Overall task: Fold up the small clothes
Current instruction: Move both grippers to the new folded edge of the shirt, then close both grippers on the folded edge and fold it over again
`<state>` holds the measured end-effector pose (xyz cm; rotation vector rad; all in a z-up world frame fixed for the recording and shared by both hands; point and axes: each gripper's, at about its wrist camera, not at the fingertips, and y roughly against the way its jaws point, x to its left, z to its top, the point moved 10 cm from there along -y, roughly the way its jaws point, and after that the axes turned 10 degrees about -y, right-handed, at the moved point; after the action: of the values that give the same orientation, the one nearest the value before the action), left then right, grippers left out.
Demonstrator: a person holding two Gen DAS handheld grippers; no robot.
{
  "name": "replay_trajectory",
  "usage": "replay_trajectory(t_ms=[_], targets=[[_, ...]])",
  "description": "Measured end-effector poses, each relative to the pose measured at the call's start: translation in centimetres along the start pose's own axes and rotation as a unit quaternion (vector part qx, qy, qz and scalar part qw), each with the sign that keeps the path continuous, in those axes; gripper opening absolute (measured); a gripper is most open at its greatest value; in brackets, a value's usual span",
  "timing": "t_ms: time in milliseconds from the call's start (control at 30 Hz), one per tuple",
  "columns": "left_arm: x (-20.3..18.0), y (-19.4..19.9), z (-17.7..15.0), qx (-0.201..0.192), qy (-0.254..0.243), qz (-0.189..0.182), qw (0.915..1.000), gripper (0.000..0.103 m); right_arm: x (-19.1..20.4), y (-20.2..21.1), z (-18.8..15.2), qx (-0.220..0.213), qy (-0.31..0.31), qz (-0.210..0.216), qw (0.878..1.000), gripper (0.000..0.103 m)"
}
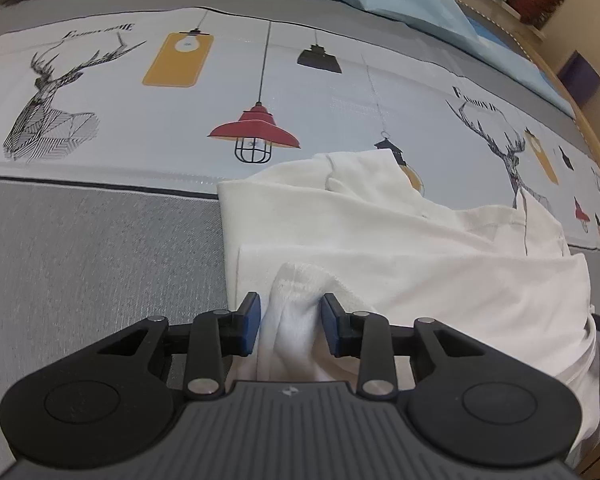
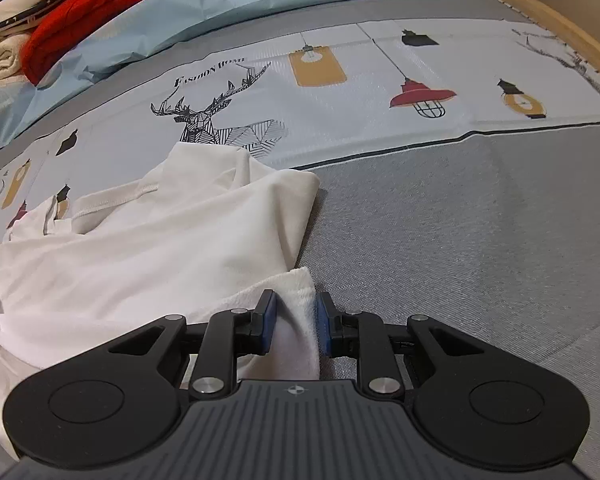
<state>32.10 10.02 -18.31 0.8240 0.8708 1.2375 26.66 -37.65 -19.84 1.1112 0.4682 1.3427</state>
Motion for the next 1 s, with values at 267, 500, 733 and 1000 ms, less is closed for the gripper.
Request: replay_trajectory(t_ms=[267,500,733,1000], targets=[[-0.3,3.2,2.2,-0.051,-0.037,0.002,0.998,0.011,0.7,2.2,2.4,-0.051,-0.009,0.028,0.998,0.008],[4.1,7.2,5.9,-0.161,0.043,0.054,0.9845,0.0,2.3,6.7,7.7,-0.201,-0.043,0.073,0.976,0.008],[5.0,6.7,7.5,-0.181,0.062,0.062,0.9796,0.0,4.8,3.0,10.2,-0.207,-0.044,0.058,0.976,0.008],[4.2,1.8,6.6,-0.111,0.099,-0.025,0.9886,0.018,2.6,-3.9,8.5,-0.093,-0.082,-0.036,0.992,0.016]])
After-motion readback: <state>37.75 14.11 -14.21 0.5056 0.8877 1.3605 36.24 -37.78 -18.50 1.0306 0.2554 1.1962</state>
